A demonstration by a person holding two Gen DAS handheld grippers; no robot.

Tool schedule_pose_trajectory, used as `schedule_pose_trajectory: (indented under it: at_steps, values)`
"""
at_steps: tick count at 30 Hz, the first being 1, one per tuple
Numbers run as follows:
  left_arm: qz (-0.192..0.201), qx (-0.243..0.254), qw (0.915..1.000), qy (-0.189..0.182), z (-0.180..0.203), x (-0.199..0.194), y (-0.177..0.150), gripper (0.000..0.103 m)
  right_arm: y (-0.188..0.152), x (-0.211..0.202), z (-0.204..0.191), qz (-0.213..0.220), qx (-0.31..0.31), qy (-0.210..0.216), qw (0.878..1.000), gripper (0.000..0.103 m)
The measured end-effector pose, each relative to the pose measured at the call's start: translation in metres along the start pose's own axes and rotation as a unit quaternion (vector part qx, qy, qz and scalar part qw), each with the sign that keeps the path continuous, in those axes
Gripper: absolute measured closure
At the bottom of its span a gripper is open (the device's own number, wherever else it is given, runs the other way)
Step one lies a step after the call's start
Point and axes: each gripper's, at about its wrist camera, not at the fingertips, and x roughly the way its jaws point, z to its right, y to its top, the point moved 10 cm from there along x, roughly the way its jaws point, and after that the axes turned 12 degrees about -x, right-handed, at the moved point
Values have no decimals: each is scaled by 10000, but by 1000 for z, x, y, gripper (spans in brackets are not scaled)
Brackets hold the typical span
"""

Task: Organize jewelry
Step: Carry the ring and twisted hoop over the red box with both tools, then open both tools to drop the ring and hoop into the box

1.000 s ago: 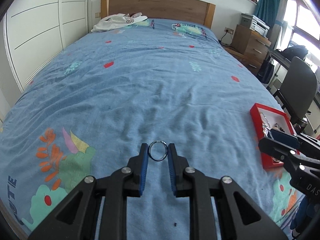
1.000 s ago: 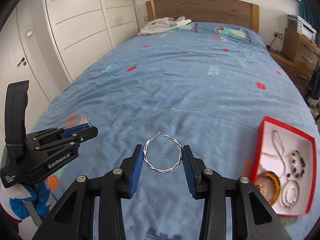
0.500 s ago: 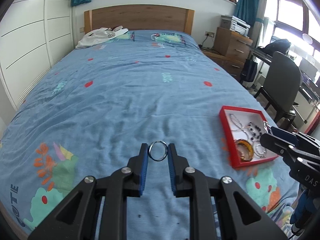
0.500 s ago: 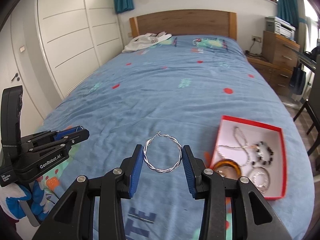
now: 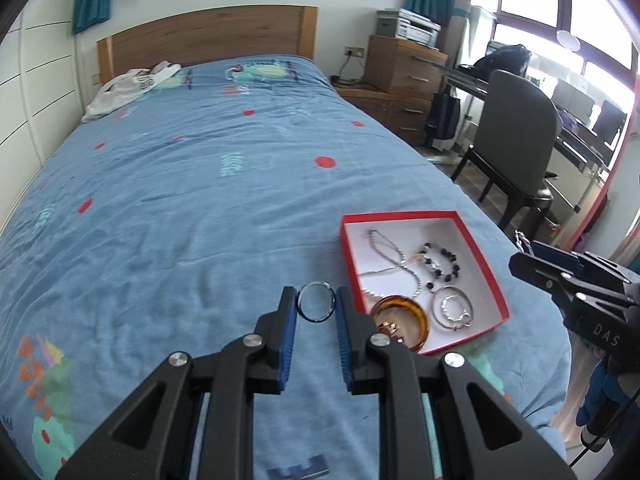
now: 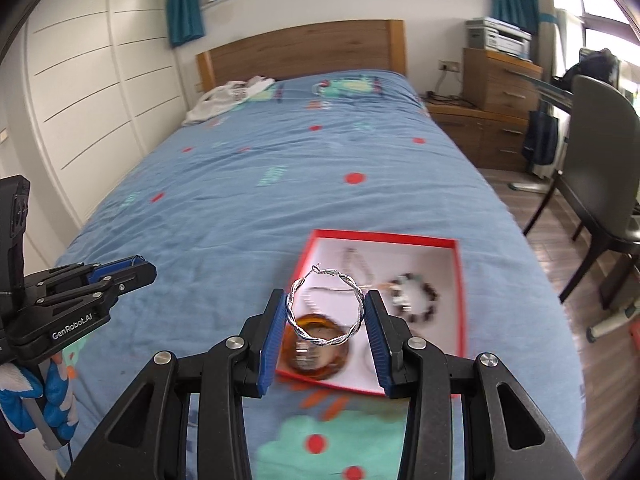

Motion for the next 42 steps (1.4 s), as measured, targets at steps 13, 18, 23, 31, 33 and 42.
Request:
schedule_pose_trajectory:
  at_steps: [13, 18, 23, 31, 33, 42]
  values:
    - [-520, 471, 9973, -227, 75, 116, 3, 85, -22, 83, 74, -552, 88, -111, 9984, 64]
    - [-681, 610, 9956, -186, 82, 153, 1, 85, -30, 118, 86, -731, 49, -15, 9973, 64]
    - [-860, 796, 9930, -153, 85, 179, -7, 85, -36, 144, 90, -920, -61, 97, 9957, 64]
    - [-1113, 805, 9905, -77, 77, 206, -20, 85, -47, 168, 89, -1261, -417, 283, 9907, 64]
    - [-1118, 810, 9904, -69, 76, 208, -21, 85, -48, 171, 88, -1301, -501, 289, 9898, 64]
    - [-1207, 828, 9892, -71, 81, 217, -26, 84, -47, 178, 77, -1361, -704, 408, 9874, 64]
